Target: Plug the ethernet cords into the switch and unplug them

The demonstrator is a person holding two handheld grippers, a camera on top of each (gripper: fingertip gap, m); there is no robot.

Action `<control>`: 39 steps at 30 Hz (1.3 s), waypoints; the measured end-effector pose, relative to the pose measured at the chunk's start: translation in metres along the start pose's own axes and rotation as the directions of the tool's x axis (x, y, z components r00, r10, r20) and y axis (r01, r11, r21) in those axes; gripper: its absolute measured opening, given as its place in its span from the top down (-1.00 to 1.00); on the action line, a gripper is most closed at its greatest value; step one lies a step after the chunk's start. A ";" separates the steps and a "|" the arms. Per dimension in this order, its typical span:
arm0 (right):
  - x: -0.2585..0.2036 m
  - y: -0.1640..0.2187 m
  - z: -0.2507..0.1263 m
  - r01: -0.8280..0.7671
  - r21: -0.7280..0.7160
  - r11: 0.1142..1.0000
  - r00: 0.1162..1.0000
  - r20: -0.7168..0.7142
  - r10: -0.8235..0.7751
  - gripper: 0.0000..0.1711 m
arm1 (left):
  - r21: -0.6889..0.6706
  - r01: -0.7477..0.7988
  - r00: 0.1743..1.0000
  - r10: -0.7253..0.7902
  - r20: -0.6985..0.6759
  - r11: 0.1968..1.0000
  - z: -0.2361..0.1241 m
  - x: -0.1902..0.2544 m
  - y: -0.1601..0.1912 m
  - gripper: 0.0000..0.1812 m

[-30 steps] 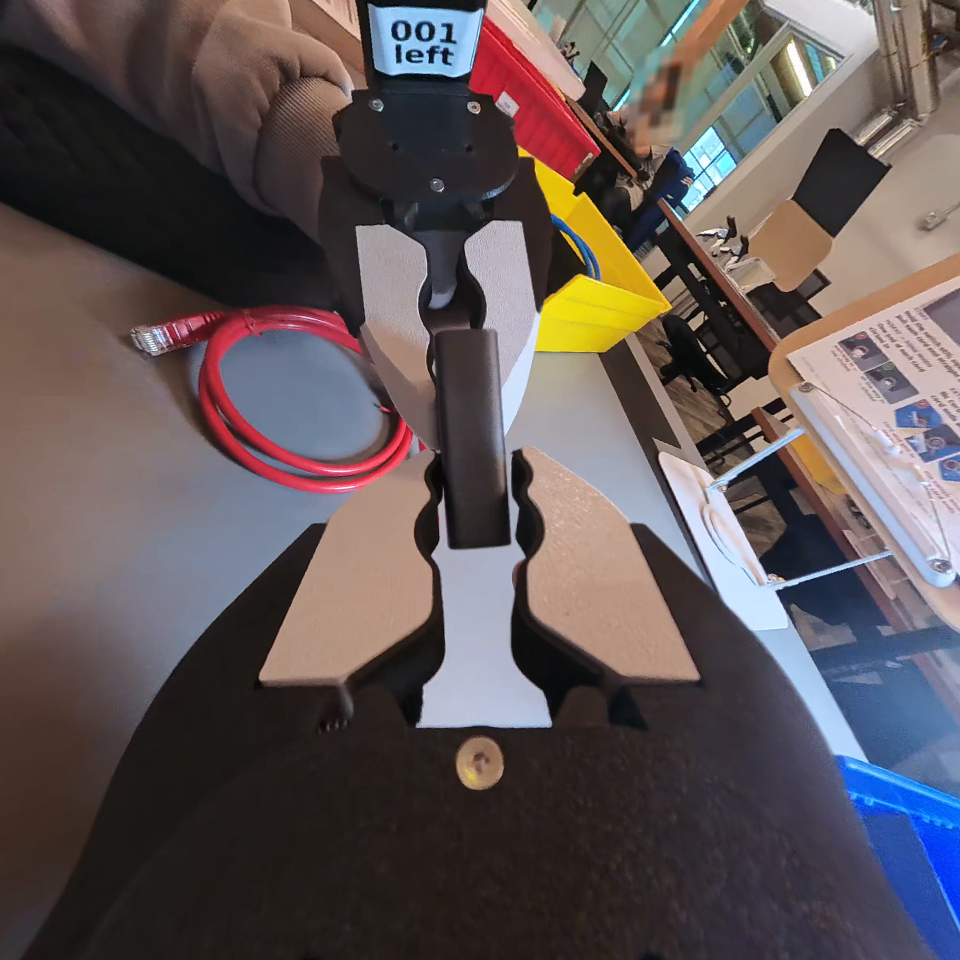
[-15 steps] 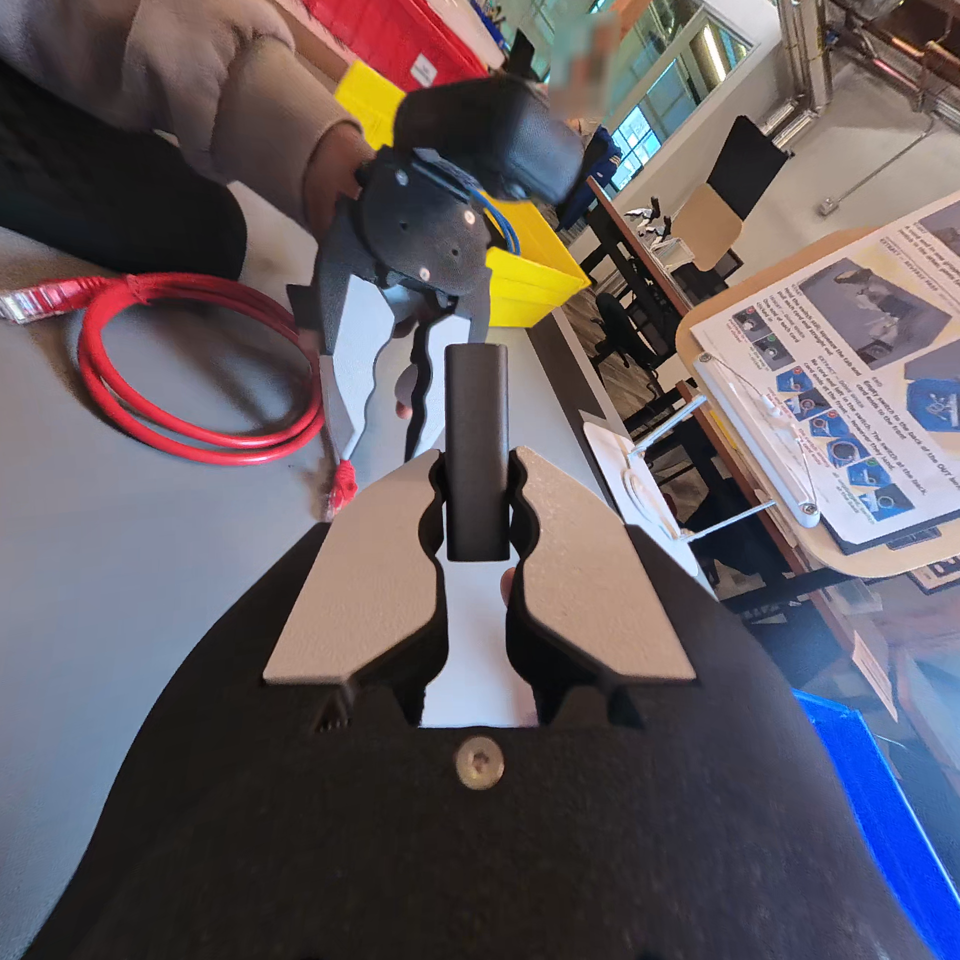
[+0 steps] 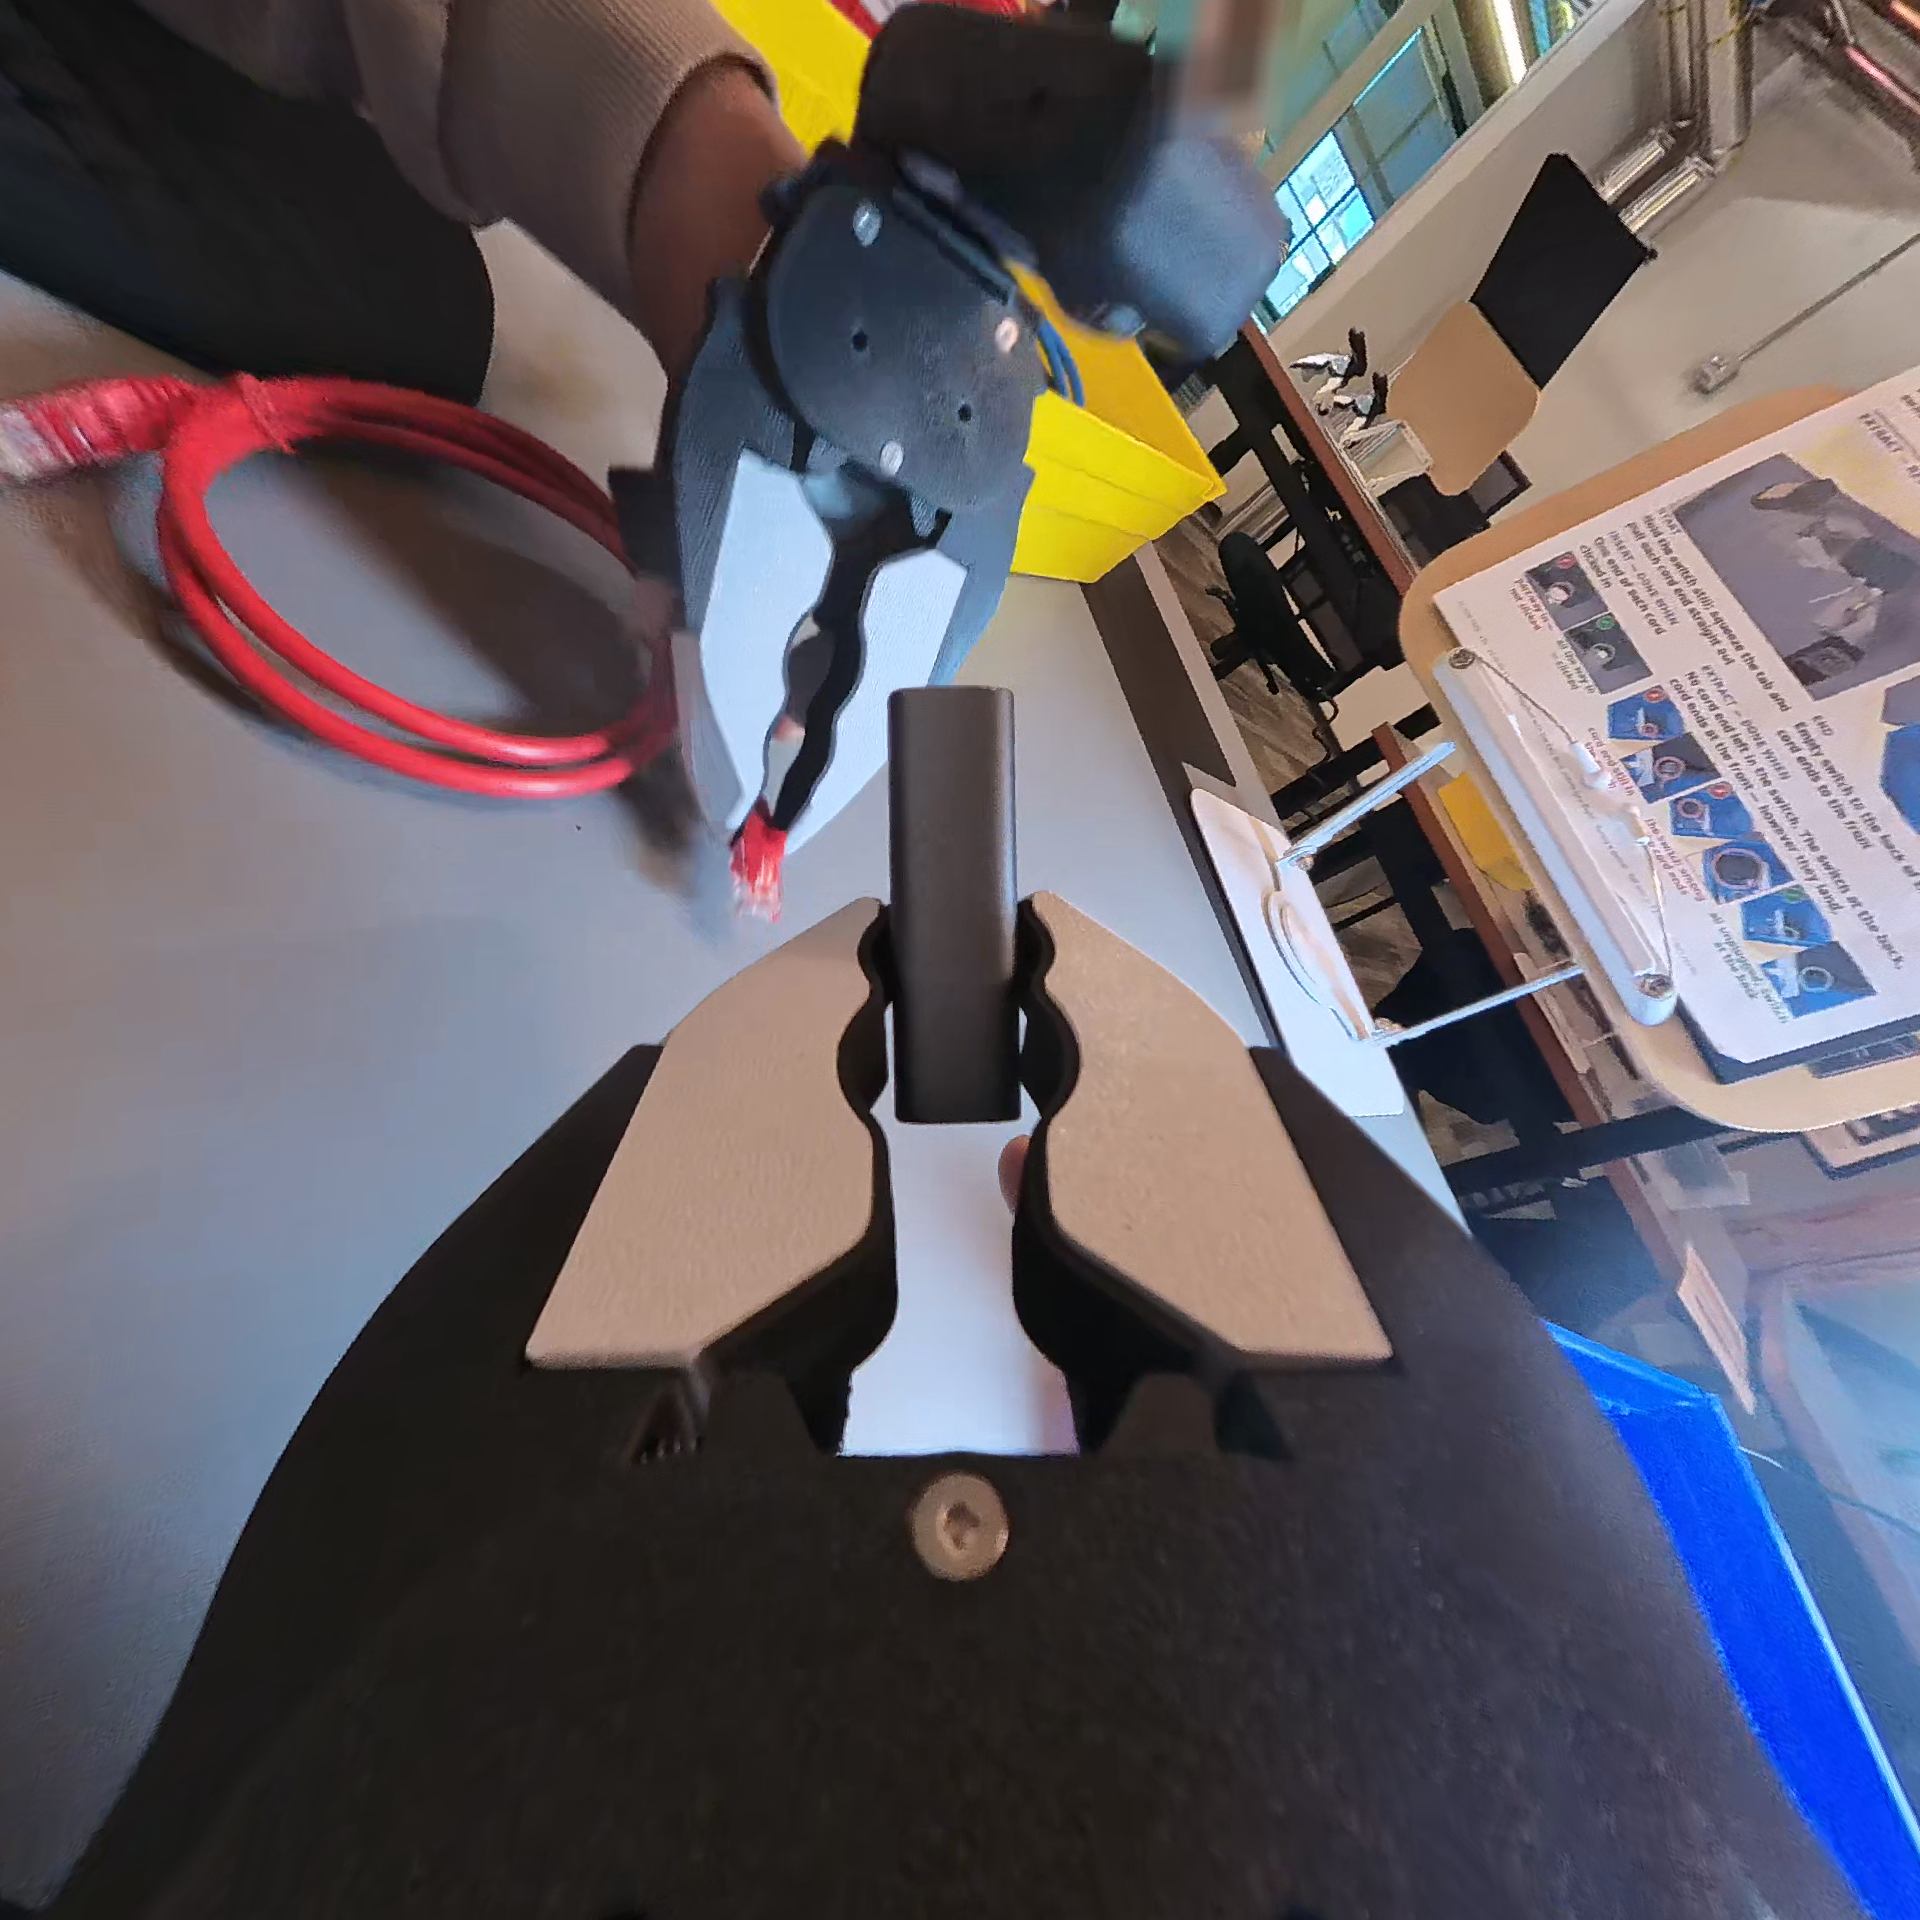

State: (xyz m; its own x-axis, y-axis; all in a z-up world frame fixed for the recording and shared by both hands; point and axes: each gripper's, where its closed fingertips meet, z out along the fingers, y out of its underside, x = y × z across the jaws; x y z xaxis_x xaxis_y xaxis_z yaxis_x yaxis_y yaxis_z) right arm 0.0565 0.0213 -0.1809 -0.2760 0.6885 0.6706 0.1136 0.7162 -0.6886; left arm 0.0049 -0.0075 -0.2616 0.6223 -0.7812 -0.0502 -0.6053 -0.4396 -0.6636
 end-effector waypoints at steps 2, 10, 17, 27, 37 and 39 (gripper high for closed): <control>-0.003 0.002 0.002 0.050 -0.012 0.999 0.999 -0.006 -0.050 0.76 | 0.075 0.077 0.996 -0.074 -0.040 0.994 -0.015 0.003 -0.014 0.87; -0.010 0.014 0.016 0.337 -0.172 0.926 0.936 -0.044 -0.349 0.75 | 0.091 0.184 0.979 -0.175 -0.100 0.979 -0.028 0.014 -0.034 0.87; -0.016 0.017 0.020 0.438 -0.209 0.875 0.891 -0.026 -0.452 0.75 | 0.066 0.255 0.962 -0.246 -0.121 0.965 -0.023 0.010 -0.027 0.87; -0.026 0.023 0.025 0.518 -0.236 0.822 0.847 0.008 -0.531 0.75 | 0.012 0.269 0.953 -0.265 -0.145 0.963 -0.016 0.015 -0.021 0.87; -0.038 0.016 0.026 0.584 -0.206 0.785 0.805 0.020 -0.594 0.76 | -0.046 0.263 0.946 -0.267 -0.183 0.964 -0.014 0.022 -0.013 0.87; -0.043 0.016 0.027 0.591 -0.190 0.784 0.802 0.041 -0.595 0.76 | -0.080 0.243 0.948 -0.254 -0.193 0.967 -0.011 0.027 -0.009 0.87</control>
State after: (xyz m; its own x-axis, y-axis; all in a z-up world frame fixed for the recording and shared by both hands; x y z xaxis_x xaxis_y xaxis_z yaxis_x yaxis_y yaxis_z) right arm 0.0443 -0.0001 -0.2284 -0.3283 0.1213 0.9368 0.1070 0.9901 -0.0906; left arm 0.0212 -0.0298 -0.2486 0.6475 -0.7143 0.2654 -0.4740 -0.6502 -0.5938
